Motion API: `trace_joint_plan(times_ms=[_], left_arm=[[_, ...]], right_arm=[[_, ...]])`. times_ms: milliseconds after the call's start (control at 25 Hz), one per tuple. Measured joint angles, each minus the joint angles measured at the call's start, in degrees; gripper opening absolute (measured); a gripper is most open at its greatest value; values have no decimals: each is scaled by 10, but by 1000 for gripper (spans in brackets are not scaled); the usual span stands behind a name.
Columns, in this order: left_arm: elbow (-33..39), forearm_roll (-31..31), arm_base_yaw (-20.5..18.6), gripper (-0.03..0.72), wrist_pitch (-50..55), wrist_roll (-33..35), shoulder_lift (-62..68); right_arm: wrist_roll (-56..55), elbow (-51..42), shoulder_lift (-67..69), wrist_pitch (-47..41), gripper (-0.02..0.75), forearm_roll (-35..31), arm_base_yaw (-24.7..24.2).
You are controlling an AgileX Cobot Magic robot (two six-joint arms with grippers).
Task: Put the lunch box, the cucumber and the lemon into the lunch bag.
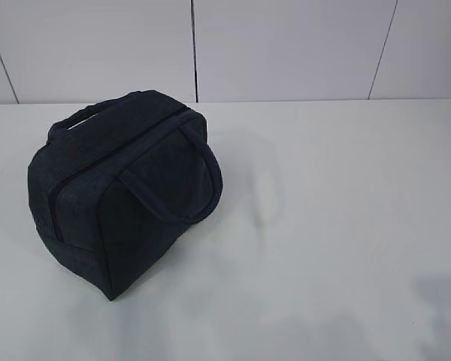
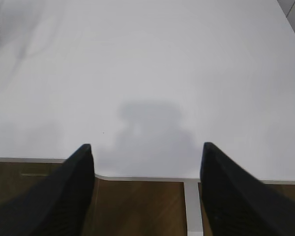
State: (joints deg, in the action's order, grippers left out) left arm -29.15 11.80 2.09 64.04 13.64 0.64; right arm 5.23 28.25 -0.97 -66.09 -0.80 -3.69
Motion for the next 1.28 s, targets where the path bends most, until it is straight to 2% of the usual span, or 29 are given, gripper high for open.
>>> trace_joint_plan(times_ms=[280,840,1280], left_arm=[[0,0,-12,302,0,0,0],[0,-1,-12,302,0,0,0],[0,-5,4,302,0,0,0]], right_arm=[[0,0,0,0,506,0,0],[0,0,0,1,506,0,0],[0,0,0,1,506,0,0]])
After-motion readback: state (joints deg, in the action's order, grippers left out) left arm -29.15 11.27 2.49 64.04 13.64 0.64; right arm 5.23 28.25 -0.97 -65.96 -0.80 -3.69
